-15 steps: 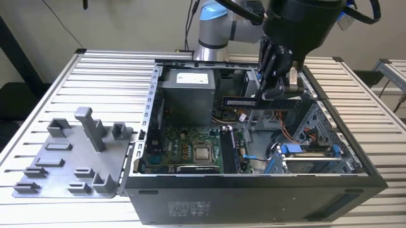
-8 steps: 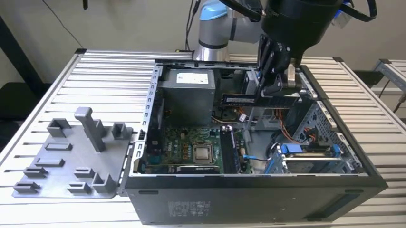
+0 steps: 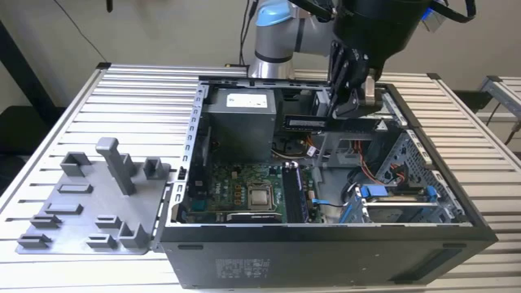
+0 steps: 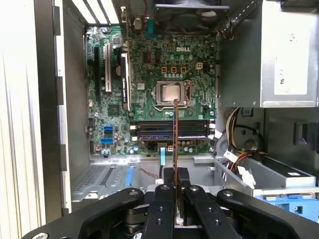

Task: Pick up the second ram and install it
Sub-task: 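Pick up the second ram and move it above second insertion slot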

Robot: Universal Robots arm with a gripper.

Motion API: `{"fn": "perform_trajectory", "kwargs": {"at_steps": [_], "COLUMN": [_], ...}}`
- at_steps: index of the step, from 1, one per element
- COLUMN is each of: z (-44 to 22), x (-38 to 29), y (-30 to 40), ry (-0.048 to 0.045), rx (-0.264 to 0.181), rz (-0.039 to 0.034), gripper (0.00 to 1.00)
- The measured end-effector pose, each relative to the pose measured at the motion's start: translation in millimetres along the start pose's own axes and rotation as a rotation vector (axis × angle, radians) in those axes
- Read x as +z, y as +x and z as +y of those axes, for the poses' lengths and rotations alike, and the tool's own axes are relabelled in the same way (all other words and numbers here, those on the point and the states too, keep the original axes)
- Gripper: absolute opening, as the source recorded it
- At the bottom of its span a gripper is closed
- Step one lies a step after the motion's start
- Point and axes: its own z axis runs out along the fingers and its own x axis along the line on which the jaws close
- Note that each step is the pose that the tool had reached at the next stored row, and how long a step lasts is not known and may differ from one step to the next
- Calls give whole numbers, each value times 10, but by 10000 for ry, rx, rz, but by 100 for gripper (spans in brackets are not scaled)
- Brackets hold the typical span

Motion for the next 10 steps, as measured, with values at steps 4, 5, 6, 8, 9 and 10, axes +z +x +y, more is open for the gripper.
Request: {"fn": "perform_trajectory", "kwargs": {"at_steps": [4, 5, 6, 8, 9, 10], "z": [14, 24, 38, 68, 75, 78], "x": [10, 13, 15, 20, 25, 29], "y": [-89, -105, -117, -136, -148, -164], "ry": [0, 0, -1, -2, -2, -3], "rx": [0, -1, -1, -8, -18, -34], "rz": [-1, -6, -23, -67, -79, -86], "gripper": [14, 14, 14, 14, 14, 14]}}
